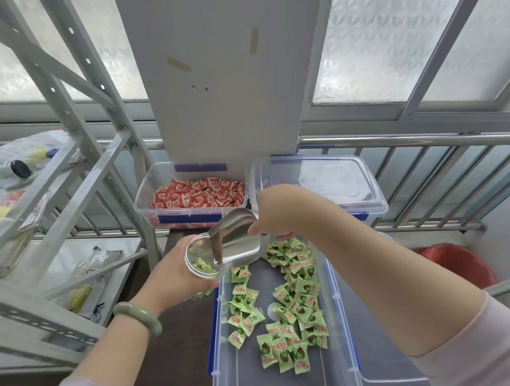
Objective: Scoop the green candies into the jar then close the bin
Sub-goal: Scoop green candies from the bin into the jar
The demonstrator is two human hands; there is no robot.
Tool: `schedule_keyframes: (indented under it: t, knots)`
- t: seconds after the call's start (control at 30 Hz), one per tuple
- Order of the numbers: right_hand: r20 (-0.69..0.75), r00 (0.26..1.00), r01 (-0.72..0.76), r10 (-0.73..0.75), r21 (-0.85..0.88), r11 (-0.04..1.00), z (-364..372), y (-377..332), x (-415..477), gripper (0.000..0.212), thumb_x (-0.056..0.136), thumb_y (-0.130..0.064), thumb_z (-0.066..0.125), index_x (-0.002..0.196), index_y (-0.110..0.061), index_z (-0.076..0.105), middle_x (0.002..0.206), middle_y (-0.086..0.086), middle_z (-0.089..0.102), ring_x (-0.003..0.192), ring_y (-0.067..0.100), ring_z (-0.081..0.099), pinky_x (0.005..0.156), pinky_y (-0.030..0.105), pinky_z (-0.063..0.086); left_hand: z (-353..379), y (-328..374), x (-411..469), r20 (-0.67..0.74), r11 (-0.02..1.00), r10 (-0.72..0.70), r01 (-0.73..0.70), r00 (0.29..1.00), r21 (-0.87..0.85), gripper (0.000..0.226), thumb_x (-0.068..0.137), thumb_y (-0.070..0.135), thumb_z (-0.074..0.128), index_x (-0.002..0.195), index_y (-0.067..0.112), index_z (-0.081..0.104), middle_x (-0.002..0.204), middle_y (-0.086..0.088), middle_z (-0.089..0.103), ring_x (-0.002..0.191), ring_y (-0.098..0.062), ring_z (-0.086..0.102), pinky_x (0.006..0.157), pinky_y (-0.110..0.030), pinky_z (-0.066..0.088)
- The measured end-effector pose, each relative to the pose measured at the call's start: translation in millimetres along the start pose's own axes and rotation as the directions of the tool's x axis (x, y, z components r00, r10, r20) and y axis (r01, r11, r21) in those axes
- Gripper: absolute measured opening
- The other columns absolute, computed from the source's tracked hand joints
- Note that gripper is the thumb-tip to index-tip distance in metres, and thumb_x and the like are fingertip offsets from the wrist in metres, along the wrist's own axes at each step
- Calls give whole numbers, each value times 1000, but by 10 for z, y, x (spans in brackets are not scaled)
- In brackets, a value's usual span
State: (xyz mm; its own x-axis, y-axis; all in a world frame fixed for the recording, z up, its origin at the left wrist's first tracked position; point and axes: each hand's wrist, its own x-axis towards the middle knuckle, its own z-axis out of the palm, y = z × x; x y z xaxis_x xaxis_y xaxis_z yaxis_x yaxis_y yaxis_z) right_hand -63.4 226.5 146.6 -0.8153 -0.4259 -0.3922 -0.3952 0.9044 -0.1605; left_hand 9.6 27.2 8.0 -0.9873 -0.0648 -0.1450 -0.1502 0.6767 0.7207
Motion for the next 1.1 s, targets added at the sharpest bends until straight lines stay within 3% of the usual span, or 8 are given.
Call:
schedule_keyframes:
  t: [0.13, 0.3, 0.43, 0.6, 0.67, 0.77, 0.87, 1.1]
  knots:
    - [69, 993, -112, 98, 249, 962, 100, 266, -20, 43, 91, -35, 57, 57, -9, 50, 52, 3, 58, 43, 18, 49, 47, 23, 43, 7, -17, -19, -2, 1000, -15, 15, 1000, 0, 87, 52, 36, 90, 125, 37, 43, 118, 16, 57, 108, -7, 55, 86, -24, 39]
    - [139, 941, -339, 310, 448, 827, 597, 599, -84, 38, 91, -39, 54, 71, -7, 61, 60, 6, 56, 54, 24, 54, 53, 27, 46, -4, -1, -25, 9, 1000, 7, -7, 1000, 8, 82, 54, 34, 89, 119, 41, 40, 117, 17, 55, 107, -6, 54, 87, -23, 37]
    - [208, 937, -307, 280, 112, 945, 1039, 662, -228, 47, 95, -1, 41, 141, -11, 40, 63, 5, 35, 54, 22, 48, 48, 27, 41, -23, 21, -11, 14, 1000, 15, -16, 1000, 25, 82, 54, 33, 90, 118, 42, 39, 111, 27, 51, 106, -3, 52, 86, -22, 36]
    - [414, 863, -281, 287, -77, 956, 1387, 728, -341, 47, 91, 2, 46, 137, -9, 45, 97, 17, 61, 57, 25, 42, 46, 29, 35, -44, 37, 1, 26, 999, 37, -38, 999, 30, 78, 55, 32, 90, 111, 49, 38, 108, 37, 44, 102, 2, 51, 83, -19, 35]
    - [384, 864, -376, 326, 62, 925, 1533, 790, -367, 14, 91, -17, 49, 102, -16, 58, 84, 10, 61, 54, 17, 42, 50, 26, 39, -49, 41, 1, 36, 999, 43, -44, 998, 29, 78, 55, 34, 89, 111, 49, 38, 109, 36, 44, 101, 4, 50, 82, -18, 36]
    - [319, 902, -322, 290, 49, 945, 1650, 822, -395, 16, 90, -31, 49, 81, -18, 50, 65, -2, 46, 52, 10, 41, 53, 21, 42, -56, 52, -2, 44, 998, 49, -50, 998, 24, 77, 55, 34, 89, 110, 51, 38, 110, 37, 44, 97, 9, 51, 77, -11, 35]
    - [420, 871, -292, 254, 27, 956, 1655, 700, -366, 18, 92, -17, 49, 102, -8, 62, 64, 2, 43, 51, 15, 41, 49, 24, 40, -56, 59, -2, 48, 998, 53, -54, 997, 12, 74, 54, 32, 90, 101, 56, 38, 109, 37, 45, 95, 16, 48, 77, -9, 34]
    - [471, 858, -262, 207, 52, 964, 1854, 378, -159, 53, 90, 5, 47, 141, -6, 35, 58, 6, 33, 47, 18, 32, 46, 27, 33, -55, 50, 21, 51, 999, 32, -34, 998, 34, 81, 55, 33, 89, 114, 47, 36, 109, 36, 46, 97, 7, 50, 76, -8, 35]
